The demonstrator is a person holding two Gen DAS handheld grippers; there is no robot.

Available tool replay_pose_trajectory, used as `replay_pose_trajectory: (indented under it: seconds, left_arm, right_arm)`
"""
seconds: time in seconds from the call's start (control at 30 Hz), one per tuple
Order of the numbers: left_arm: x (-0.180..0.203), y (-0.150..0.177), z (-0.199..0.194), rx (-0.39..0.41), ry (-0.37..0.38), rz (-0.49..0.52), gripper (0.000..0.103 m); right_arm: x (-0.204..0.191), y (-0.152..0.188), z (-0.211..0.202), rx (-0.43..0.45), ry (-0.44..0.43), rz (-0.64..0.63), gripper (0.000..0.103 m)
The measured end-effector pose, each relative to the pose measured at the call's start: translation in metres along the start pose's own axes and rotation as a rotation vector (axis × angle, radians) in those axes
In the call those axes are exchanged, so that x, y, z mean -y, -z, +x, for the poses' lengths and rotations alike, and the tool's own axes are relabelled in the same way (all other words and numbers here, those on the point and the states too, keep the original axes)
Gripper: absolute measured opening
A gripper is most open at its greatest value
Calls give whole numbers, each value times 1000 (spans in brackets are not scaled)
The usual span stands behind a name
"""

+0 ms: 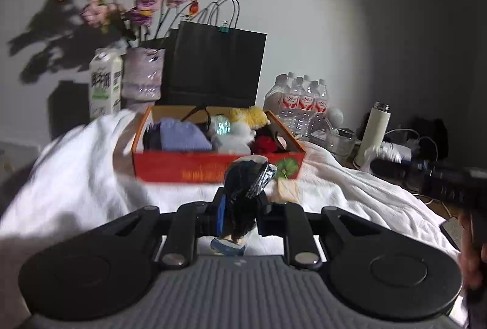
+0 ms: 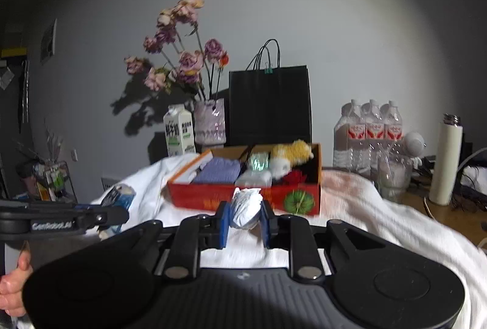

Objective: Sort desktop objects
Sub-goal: 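Lift and carry the packet and white wrapper over the cardboard box, then open both tools to drop the packet and wrapper into the box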

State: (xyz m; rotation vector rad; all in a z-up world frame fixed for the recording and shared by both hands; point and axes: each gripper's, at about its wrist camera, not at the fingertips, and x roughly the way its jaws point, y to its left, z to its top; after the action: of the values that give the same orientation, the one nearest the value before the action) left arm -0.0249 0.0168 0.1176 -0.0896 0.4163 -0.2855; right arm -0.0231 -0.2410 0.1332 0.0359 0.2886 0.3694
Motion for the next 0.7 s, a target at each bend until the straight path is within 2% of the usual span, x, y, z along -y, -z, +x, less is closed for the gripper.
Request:
replay_pose_trajectory:
  seconds: [0.13,0.2,0.27,0.37,0.5,0.57,0.63,0.67,0.7]
  left_arm:
    - [-21,-61,56,-37,-8,-32,19]
    - [-32,-85,93,-34,-50,-59,20]
    - [-44,-104,140,-86,-75,-59,20]
    - [-61,-121,209,-131,-122,-77,20]
    - [-79,-132,282,-180,-243,-122,19]
    - [-92,-134,304,-203,-244,-191,19]
    - [-98,-134,321,-260,-178,-215,25]
    - [-99,-134,324,-258,-195,-209,38]
    - [-99,-135,326,-240,-225,-201,46]
  right_arm:
    - [28,-50,61,-14,4,1,19]
    - [41,-68,105,-58,5,23,19]
    - [52,-81,153,-128,9,42,19]
    - [66,-91,227,-234,50,60,19]
    - [75,-88,306,-357,137,57,19]
    - [82,-85,332,-405,147,97,20]
    - [83,-81,346,-411,169,125,24]
    - [83,-80,351,-415,188,125,24]
    - [82,-79,356,-427,194,116,25]
